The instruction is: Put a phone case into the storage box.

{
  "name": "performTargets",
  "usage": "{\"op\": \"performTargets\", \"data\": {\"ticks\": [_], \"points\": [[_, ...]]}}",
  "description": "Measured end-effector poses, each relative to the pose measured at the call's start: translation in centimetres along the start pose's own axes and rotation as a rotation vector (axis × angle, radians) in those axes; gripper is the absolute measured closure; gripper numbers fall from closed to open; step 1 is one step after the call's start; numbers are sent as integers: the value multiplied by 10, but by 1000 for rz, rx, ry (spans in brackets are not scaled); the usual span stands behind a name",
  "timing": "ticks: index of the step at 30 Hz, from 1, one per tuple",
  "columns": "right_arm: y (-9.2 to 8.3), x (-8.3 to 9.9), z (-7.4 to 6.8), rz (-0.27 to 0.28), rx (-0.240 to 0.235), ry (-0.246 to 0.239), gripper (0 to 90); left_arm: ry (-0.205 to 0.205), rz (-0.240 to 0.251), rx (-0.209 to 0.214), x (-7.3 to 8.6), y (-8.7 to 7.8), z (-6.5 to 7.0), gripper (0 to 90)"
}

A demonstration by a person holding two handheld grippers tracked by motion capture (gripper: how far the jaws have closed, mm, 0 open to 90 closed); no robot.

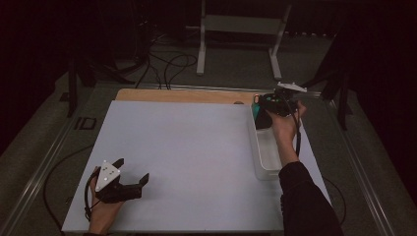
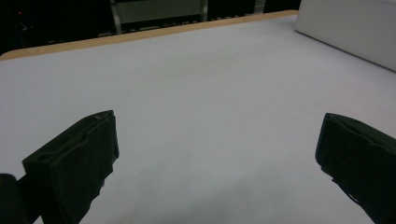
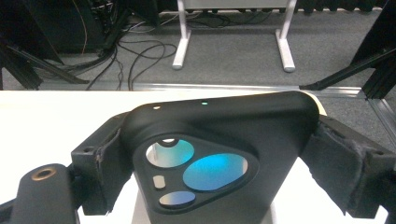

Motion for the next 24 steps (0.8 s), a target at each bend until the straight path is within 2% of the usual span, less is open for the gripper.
{"op": "performTargets", "data": {"ticks": [12,24], "points": [[12,12,-3,-25,19,6,134,-4,1,1,0,0,0,0],[20,16,-9,1,31,-9,130,-5,1,3,1,0,0,0]]}}
Point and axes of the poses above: each handheld gripper's, and its own axes: y roughly forward along the jaws, x roughly out of its underside, z roughly to its right, the point moved 1 cm from there along y, roughly forward along the jaws, and after that the axes turned 12 degrees about z, right-handed, at the moved point
